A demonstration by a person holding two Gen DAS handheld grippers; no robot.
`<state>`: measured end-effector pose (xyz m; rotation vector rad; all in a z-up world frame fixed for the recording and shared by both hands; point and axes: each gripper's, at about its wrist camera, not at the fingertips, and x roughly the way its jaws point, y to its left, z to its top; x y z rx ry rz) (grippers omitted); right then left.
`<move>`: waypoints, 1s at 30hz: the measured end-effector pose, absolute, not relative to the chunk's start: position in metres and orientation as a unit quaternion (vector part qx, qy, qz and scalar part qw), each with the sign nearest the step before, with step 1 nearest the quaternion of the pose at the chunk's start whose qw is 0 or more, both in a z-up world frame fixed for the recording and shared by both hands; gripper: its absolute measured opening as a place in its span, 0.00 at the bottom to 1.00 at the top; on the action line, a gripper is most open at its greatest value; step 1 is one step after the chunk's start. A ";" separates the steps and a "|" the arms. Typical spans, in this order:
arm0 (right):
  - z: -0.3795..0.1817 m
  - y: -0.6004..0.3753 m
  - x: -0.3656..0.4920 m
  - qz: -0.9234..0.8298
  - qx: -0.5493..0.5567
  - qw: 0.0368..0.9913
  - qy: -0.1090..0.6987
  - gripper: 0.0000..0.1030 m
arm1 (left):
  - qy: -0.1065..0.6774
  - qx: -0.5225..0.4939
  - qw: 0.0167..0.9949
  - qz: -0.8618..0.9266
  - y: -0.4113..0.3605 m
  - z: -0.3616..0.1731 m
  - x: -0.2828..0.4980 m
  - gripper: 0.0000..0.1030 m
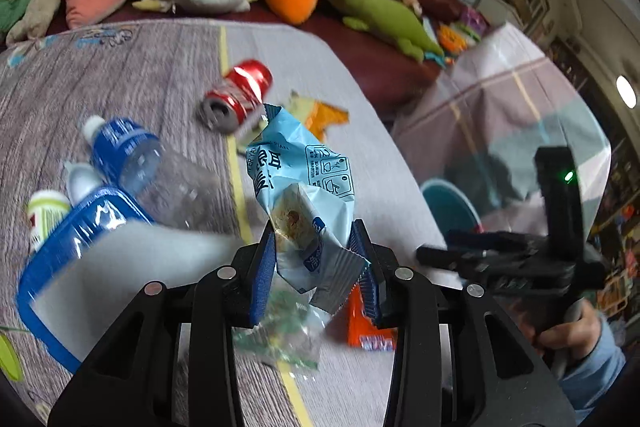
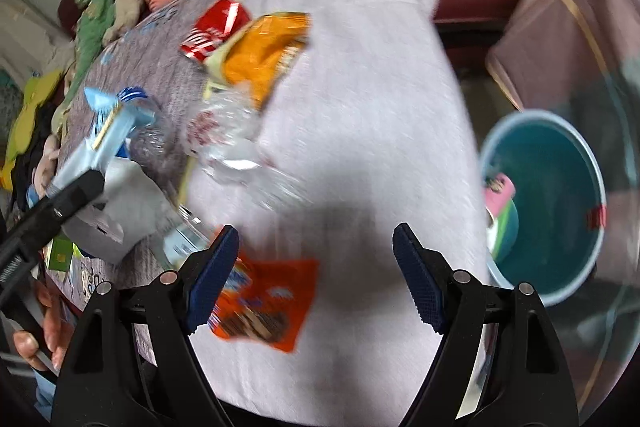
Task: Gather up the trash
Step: 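Grasp the light blue snack wrapper with the left tool while the right grasps a clear plastic bag, then carry wrapper and bag over the teal bin and open both tools to drop them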
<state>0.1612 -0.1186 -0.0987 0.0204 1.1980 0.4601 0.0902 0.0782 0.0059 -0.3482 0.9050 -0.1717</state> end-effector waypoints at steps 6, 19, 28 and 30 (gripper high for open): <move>-0.112 -0.062 0.185 0.242 -0.045 0.792 0.559 0.73 | 0.420 -0.185 0.885 -0.074 0.098 0.009 0.105 0.37; -0.139 -0.020 0.204 0.271 -0.075 0.772 0.571 0.30 | 0.430 -0.220 0.873 -0.060 0.135 -0.019 0.112 0.37; -0.114 -0.038 0.189 0.283 -0.047 0.780 0.557 0.28 | 0.426 -0.213 0.878 -0.056 0.131 -0.012 0.111 0.37; -0.107 -0.047 0.188 0.282 -0.036 0.783 0.553 0.28 | 0.424 -0.207 0.880 -0.057 0.125 -0.007 0.111 0.37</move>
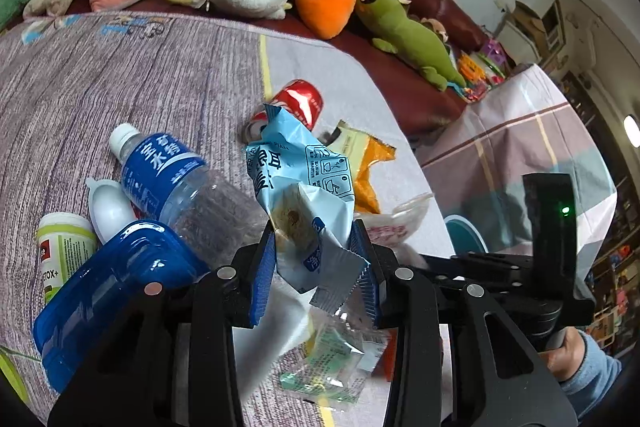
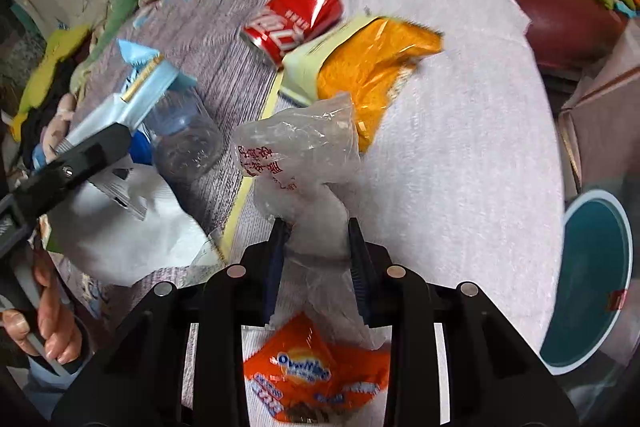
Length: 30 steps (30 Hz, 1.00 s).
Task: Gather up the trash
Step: 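Carry wrapper and bag over the teal bin and open both tools to drop them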
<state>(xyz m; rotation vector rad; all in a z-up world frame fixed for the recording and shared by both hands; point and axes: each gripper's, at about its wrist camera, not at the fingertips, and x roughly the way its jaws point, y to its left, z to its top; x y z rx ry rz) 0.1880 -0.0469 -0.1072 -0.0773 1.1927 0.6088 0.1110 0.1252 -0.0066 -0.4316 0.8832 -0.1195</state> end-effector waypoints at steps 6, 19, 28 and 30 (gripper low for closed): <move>-0.085 -0.097 0.181 0.265 0.010 0.805 0.531 0.28 | 0.424 -0.189 0.882 -0.078 0.097 0.005 0.113 0.37; -0.070 -0.282 0.167 0.146 0.135 0.856 0.477 0.28 | 0.469 -0.100 0.860 -0.177 -0.041 0.000 0.141 0.37; -0.087 -0.386 0.157 0.086 0.209 0.862 0.455 0.29 | 0.515 -0.014 0.821 -0.244 -0.159 -0.032 0.164 0.37; -0.094 -0.398 0.157 0.079 0.219 0.859 0.456 0.29 | 0.526 0.000 0.812 -0.254 -0.178 -0.042 0.169 0.37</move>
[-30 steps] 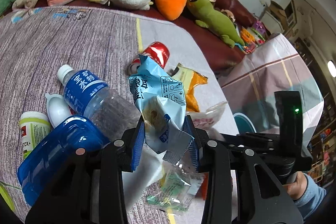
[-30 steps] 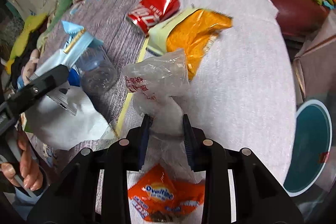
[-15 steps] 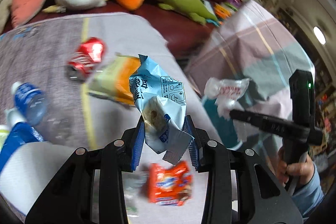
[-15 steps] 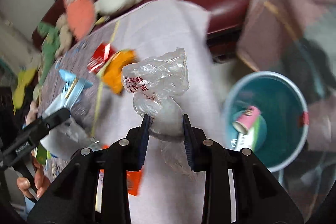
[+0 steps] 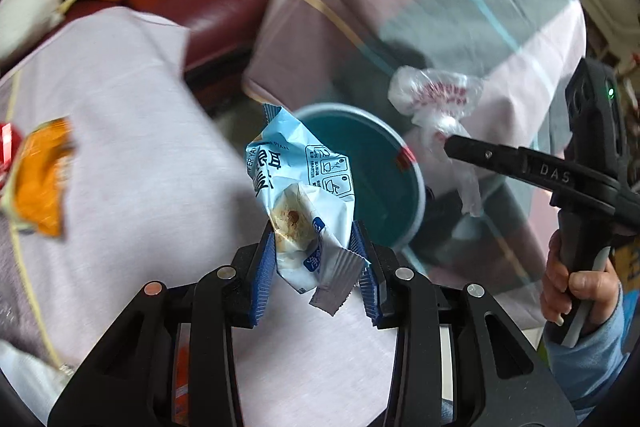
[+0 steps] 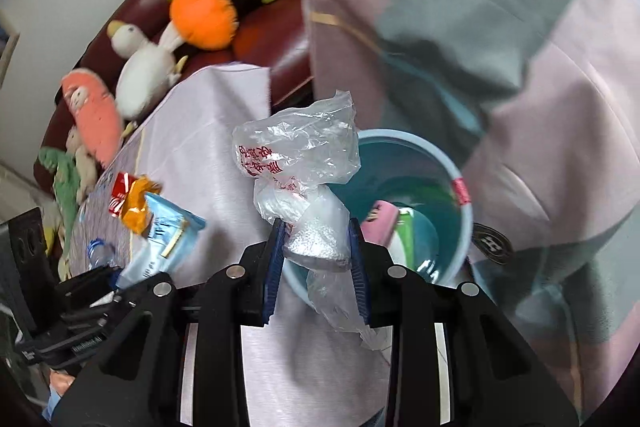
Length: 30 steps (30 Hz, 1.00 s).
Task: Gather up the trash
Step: 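Carry wrapper and bag over the teal bin and open both tools to drop them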
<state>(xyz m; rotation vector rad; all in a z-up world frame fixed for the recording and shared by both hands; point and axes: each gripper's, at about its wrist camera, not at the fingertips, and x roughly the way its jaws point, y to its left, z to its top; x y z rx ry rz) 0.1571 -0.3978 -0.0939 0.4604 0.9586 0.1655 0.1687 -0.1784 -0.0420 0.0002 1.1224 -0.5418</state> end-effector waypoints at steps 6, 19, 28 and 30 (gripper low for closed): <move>-0.116 -0.423 0.160 0.062 0.237 0.851 0.465 0.29 | 0.554 0.029 0.787 -0.270 -0.224 -0.072 0.180 0.38; -0.146 -0.440 0.176 0.054 0.250 0.836 0.486 0.29 | 0.578 0.051 0.770 -0.264 -0.249 -0.103 0.198 0.78; -0.156 -0.429 0.185 0.057 0.243 0.829 0.501 0.30 | 0.572 0.033 0.781 -0.248 -0.230 -0.095 0.199 0.85; -0.158 -0.427 0.186 0.056 0.240 0.827 0.505 0.31 | 0.570 0.027 0.783 -0.248 -0.226 -0.093 0.197 0.86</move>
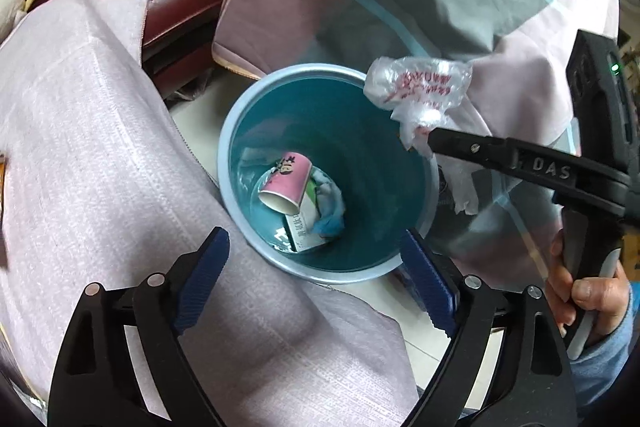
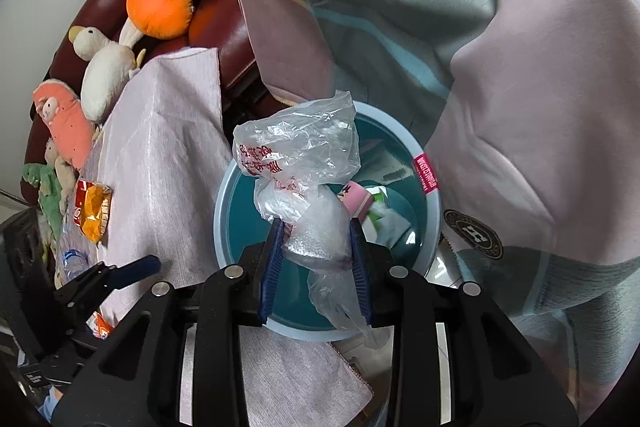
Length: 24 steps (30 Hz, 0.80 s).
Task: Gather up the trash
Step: 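Carry wrapper and bag over the teal bin and open both tools to drop them, then move both open tools back over the remaining trash on the table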
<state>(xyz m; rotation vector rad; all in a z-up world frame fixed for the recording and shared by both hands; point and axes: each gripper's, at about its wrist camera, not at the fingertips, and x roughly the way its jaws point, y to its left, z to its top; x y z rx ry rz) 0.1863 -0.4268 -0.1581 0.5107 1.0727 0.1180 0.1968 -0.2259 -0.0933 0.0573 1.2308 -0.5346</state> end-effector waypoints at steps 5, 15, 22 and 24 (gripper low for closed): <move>-0.163 -0.420 0.188 0.053 0.235 0.822 0.516 0.36 | 0.570 0.012 0.785 -0.243 -0.213 -0.091 0.196 0.87; -0.156 -0.401 0.188 0.051 0.221 0.823 0.520 0.62 | 0.562 -0.011 0.793 -0.235 -0.191 -0.081 0.192 0.87; -0.147 -0.379 0.186 0.058 0.211 0.821 0.527 0.72 | 0.552 -0.024 0.802 -0.225 -0.168 -0.071 0.184 0.87; -0.144 -0.372 0.184 0.060 0.207 0.822 0.528 0.72 | 0.549 -0.026 0.806 -0.220 -0.159 -0.067 0.180 0.87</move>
